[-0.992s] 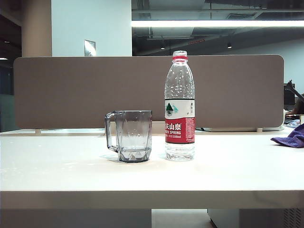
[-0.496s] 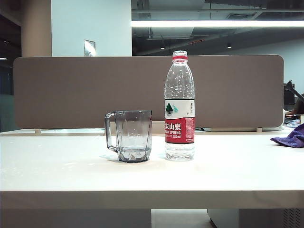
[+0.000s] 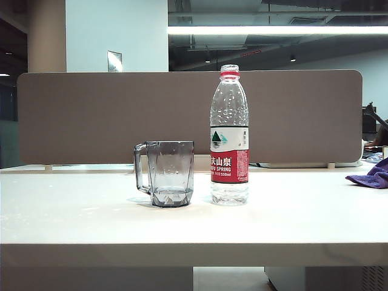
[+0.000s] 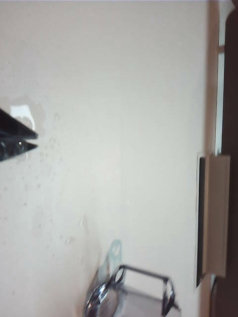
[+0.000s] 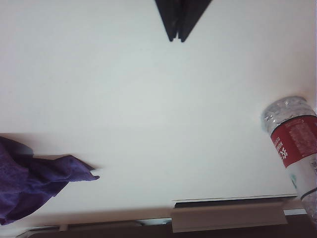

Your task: Pick up the mineral water bottle on the table and pour a little water into the mug.

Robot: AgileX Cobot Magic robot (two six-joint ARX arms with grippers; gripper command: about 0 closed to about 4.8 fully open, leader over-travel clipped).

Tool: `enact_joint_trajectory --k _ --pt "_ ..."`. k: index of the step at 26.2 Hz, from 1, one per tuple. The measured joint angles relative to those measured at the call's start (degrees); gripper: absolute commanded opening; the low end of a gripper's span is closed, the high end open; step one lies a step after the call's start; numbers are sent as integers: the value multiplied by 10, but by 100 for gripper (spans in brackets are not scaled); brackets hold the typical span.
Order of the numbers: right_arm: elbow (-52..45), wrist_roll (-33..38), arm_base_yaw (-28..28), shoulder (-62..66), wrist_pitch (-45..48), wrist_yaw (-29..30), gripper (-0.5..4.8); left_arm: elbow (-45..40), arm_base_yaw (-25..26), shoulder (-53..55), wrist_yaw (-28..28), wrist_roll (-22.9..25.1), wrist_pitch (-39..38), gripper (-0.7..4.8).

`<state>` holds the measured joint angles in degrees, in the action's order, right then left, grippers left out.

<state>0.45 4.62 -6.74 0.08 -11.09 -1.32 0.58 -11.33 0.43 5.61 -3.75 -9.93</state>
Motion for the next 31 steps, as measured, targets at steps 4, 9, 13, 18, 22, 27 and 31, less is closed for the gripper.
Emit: enact_joint_trajectory --k 4,9,13,18,22,27,31 --pt "0 0 0 0 0 0 -5 0 45 0 -2 0 -1 -5" --pt "0 0 0 0 0 0 -5 0 61 0 -15 2 -1 -5" --pt "0 0 0 0 0 0 -5 0 62 0 -62 3 -3 -5" --pt "0 0 0 0 0 0 -5 0 62 0 -65 5 -3 -5" --pt "0 0 0 0 0 0 -5 0 62 0 -65 5 -3 -5" --pt "0 0 0 0 0 0 -5 0 62 0 -65 5 -3 -5" --pt "0 0 0 0 0 0 -5 0 62 0 -65 5 -3 -5"
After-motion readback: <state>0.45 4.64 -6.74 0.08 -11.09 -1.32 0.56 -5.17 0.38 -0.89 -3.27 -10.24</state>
